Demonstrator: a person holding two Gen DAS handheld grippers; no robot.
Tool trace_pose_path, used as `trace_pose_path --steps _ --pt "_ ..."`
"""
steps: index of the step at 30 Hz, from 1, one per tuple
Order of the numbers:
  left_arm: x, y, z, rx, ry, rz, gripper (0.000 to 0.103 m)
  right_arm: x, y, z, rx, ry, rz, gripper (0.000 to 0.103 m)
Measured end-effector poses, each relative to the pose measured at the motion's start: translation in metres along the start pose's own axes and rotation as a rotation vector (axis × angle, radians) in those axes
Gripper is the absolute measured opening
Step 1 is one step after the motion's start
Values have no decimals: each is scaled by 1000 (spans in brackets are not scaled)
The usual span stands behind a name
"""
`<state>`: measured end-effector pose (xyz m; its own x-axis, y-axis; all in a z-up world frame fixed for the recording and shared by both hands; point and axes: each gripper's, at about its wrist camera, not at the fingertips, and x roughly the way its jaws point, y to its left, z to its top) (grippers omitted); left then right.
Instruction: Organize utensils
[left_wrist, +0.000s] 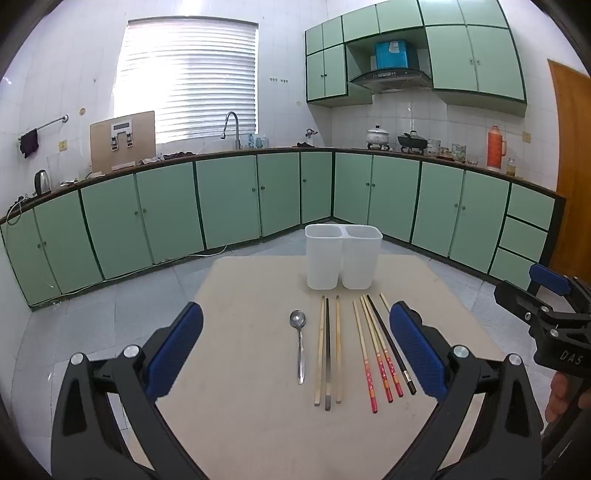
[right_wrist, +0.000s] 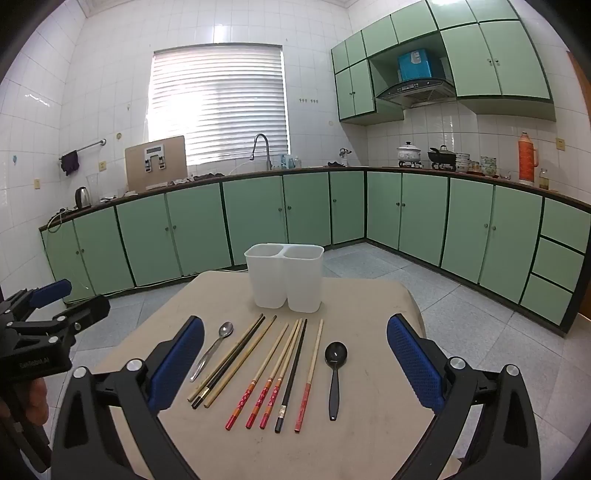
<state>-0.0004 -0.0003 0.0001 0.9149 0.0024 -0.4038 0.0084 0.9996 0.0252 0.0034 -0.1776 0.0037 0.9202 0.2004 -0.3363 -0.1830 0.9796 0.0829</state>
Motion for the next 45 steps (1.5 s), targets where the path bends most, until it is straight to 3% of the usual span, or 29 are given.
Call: trace_pose_path --steps 45 --pt "-6 -1 3 -6 -5 5 98 1 -1 0 4 3 2 97"
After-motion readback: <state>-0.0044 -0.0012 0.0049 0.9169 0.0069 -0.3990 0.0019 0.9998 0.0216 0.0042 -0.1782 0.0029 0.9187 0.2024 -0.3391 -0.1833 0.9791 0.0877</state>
